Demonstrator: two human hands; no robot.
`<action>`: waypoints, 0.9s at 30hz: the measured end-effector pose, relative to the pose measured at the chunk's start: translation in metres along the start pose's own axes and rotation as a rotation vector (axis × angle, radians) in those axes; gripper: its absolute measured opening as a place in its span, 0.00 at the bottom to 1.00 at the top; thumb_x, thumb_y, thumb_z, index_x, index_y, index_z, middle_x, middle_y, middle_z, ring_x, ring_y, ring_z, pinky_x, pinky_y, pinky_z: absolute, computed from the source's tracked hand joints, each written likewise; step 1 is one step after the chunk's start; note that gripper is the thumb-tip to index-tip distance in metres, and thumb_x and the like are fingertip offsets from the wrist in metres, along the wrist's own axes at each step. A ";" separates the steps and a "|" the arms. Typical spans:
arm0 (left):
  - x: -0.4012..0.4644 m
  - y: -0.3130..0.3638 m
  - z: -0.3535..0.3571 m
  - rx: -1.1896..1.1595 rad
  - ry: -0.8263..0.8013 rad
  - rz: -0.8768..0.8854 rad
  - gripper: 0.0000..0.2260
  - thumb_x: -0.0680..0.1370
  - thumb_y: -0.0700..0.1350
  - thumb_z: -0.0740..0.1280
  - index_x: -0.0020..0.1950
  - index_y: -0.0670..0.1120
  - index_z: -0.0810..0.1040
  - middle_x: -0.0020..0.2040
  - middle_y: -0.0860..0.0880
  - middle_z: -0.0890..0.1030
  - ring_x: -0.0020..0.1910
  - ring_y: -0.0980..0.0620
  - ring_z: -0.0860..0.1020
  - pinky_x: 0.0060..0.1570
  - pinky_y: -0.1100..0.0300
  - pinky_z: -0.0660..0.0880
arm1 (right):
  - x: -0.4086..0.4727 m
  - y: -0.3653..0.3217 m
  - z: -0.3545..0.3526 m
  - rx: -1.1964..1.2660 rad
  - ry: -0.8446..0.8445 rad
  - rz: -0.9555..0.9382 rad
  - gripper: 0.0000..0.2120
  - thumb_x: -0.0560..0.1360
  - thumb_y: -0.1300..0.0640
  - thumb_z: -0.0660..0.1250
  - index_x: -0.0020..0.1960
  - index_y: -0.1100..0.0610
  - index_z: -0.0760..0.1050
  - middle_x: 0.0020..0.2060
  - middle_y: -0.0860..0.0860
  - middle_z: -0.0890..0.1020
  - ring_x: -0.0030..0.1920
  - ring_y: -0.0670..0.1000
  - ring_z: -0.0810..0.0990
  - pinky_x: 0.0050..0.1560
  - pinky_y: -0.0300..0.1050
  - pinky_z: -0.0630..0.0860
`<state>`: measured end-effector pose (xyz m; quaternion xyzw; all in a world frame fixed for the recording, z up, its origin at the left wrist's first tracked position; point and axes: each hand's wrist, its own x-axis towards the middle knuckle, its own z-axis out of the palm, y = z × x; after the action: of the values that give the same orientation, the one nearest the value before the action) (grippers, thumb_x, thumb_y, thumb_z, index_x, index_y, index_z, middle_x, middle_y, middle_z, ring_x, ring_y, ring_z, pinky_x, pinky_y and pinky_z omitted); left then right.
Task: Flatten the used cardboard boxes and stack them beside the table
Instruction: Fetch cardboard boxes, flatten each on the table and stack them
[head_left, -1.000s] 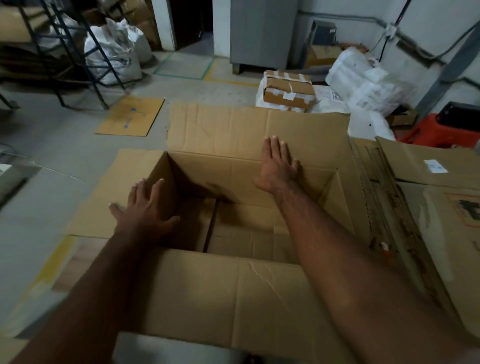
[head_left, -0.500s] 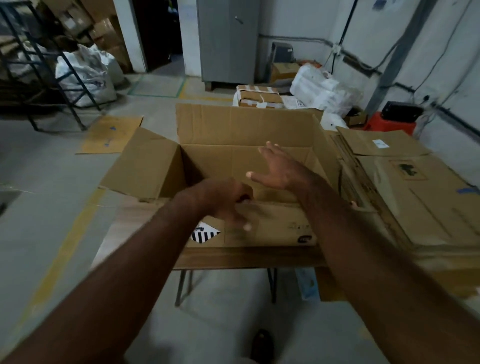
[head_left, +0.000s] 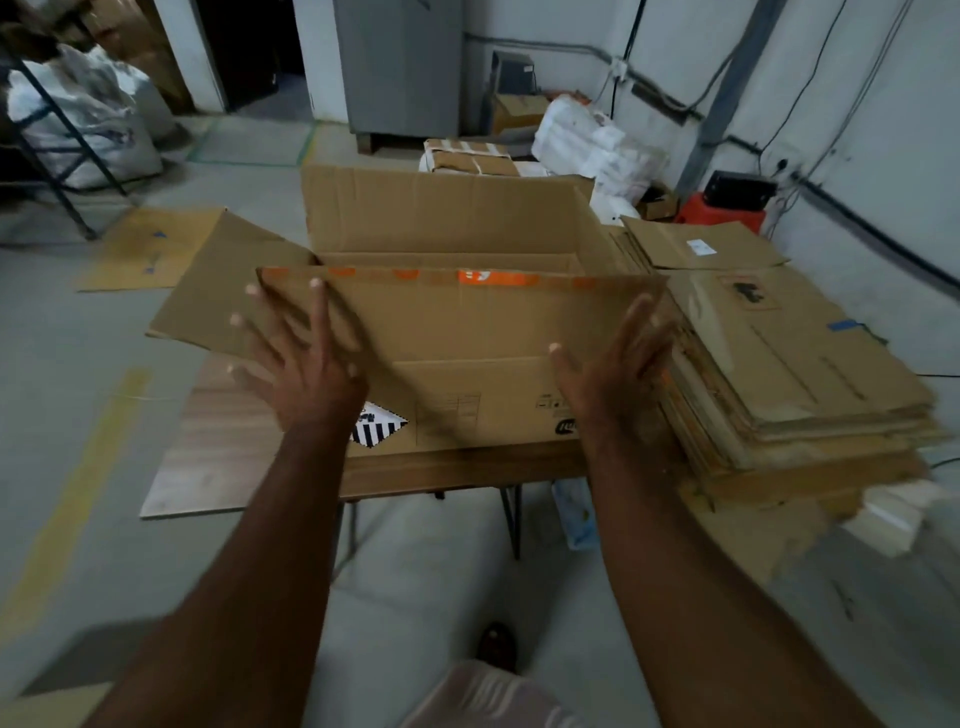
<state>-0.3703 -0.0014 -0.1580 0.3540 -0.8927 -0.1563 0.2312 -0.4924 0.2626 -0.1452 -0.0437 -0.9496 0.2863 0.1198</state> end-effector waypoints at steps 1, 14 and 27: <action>-0.008 -0.008 0.009 -0.043 -0.029 -0.090 0.51 0.72 0.50 0.74 0.81 0.64 0.39 0.82 0.40 0.35 0.80 0.30 0.42 0.67 0.22 0.53 | -0.001 0.009 0.007 0.066 -0.044 0.074 0.61 0.70 0.33 0.73 0.82 0.48 0.32 0.82 0.60 0.36 0.82 0.64 0.42 0.75 0.74 0.55; -0.006 -0.055 0.070 -0.433 -0.118 -0.116 0.63 0.65 0.59 0.81 0.83 0.53 0.37 0.79 0.34 0.58 0.77 0.36 0.61 0.74 0.44 0.61 | 0.050 0.088 0.080 0.101 -0.077 -0.186 0.61 0.66 0.21 0.64 0.84 0.53 0.43 0.81 0.63 0.56 0.79 0.65 0.58 0.72 0.65 0.66; 0.078 -0.015 0.057 -0.327 0.179 -0.056 0.50 0.69 0.67 0.74 0.84 0.52 0.53 0.59 0.29 0.70 0.61 0.34 0.70 0.61 0.50 0.67 | 0.136 0.040 0.067 0.190 0.027 -0.345 0.57 0.65 0.22 0.69 0.83 0.41 0.47 0.77 0.60 0.62 0.72 0.63 0.65 0.66 0.62 0.72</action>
<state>-0.4415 -0.0604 -0.1896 0.3490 -0.8209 -0.2736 0.3598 -0.6404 0.2804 -0.1941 0.1271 -0.9101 0.3491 0.1833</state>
